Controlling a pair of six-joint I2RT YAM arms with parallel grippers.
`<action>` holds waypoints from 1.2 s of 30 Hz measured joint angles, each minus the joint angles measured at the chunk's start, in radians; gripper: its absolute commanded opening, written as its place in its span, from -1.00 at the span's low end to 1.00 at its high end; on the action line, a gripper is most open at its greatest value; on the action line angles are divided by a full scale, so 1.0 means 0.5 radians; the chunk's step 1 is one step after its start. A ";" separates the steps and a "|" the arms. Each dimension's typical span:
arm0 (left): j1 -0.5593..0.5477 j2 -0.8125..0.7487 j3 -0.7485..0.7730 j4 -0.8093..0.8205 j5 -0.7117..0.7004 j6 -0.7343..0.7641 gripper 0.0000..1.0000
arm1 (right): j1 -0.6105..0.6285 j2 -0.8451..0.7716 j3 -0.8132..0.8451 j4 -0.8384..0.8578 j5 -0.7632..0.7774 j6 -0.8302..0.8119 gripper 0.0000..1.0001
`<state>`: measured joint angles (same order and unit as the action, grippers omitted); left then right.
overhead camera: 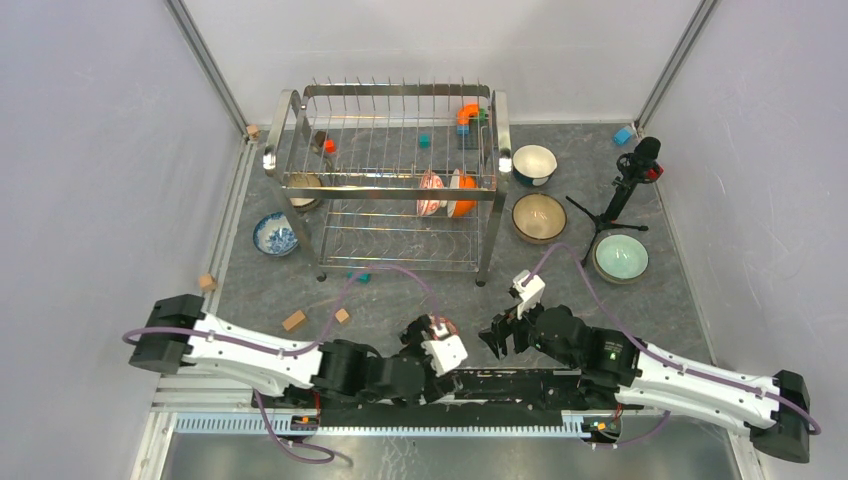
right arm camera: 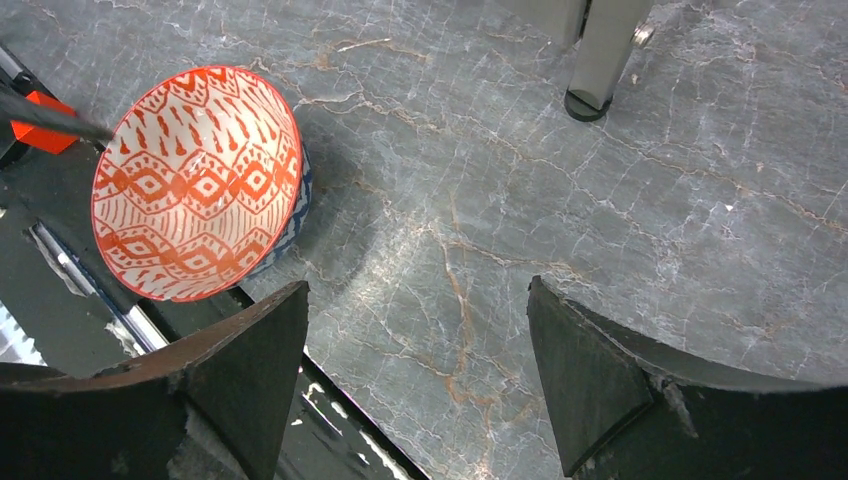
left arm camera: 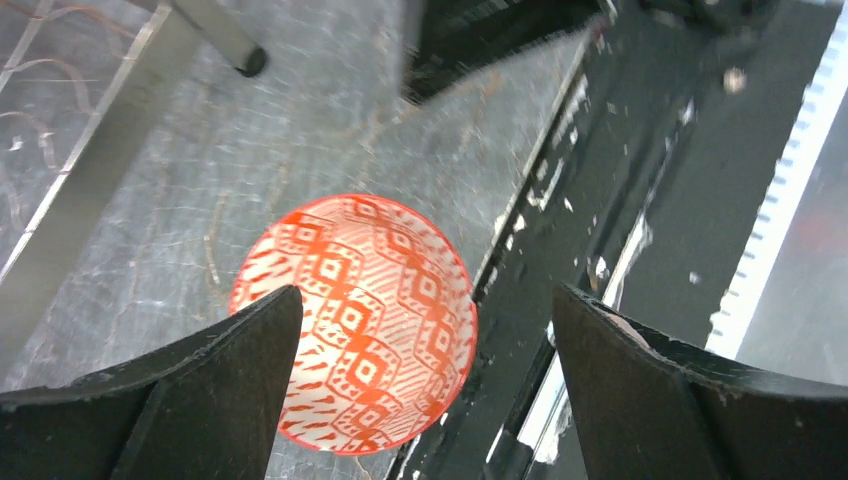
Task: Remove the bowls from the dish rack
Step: Place the bowl at the center of the board, then pick up the bowl from the center of the board.
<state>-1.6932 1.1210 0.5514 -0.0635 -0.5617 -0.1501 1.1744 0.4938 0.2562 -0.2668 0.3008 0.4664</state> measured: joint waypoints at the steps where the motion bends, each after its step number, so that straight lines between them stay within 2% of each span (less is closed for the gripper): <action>1: 0.000 -0.062 0.000 -0.011 -0.047 -0.056 0.99 | 0.000 -0.005 0.000 -0.001 0.004 0.001 0.73; 5: 0.000 -0.285 -0.016 -0.042 -0.253 -0.307 0.99 | 0.000 -0.021 -0.001 0.013 0.021 0.009 0.74; 9: 0.001 -0.519 -0.198 -0.017 -0.450 -0.631 0.99 | 0.000 -0.021 -0.009 0.061 0.029 0.046 0.73; 11: 0.006 -0.591 -0.274 -0.079 -0.515 -0.842 0.99 | 0.000 -0.014 -0.013 0.073 0.031 0.063 0.72; 13: 0.007 -0.623 -0.298 -0.208 -0.591 -1.149 0.88 | 0.000 0.002 -0.018 0.090 0.037 0.074 0.72; 19: 0.010 -0.510 -0.276 -0.766 -0.711 -2.256 0.63 | 0.000 0.040 -0.055 0.175 0.065 0.106 0.71; 23: 0.050 -0.251 -0.147 -1.097 -0.703 -2.706 0.40 | 0.000 0.082 -0.085 0.228 0.079 0.126 0.72; 27: 0.107 -0.127 -0.085 -1.209 -0.682 -2.928 0.15 | 0.000 0.114 -0.111 0.266 0.079 0.145 0.71; 36: 0.288 -0.147 -0.146 -1.006 -0.523 -2.935 -0.08 | 0.000 0.114 -0.160 0.307 0.077 0.175 0.71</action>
<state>-1.5494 1.0473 0.4786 -0.5667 -0.8230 -1.6176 1.1744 0.5507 0.1761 -0.1135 0.3393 0.5537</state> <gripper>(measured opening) 0.493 0.857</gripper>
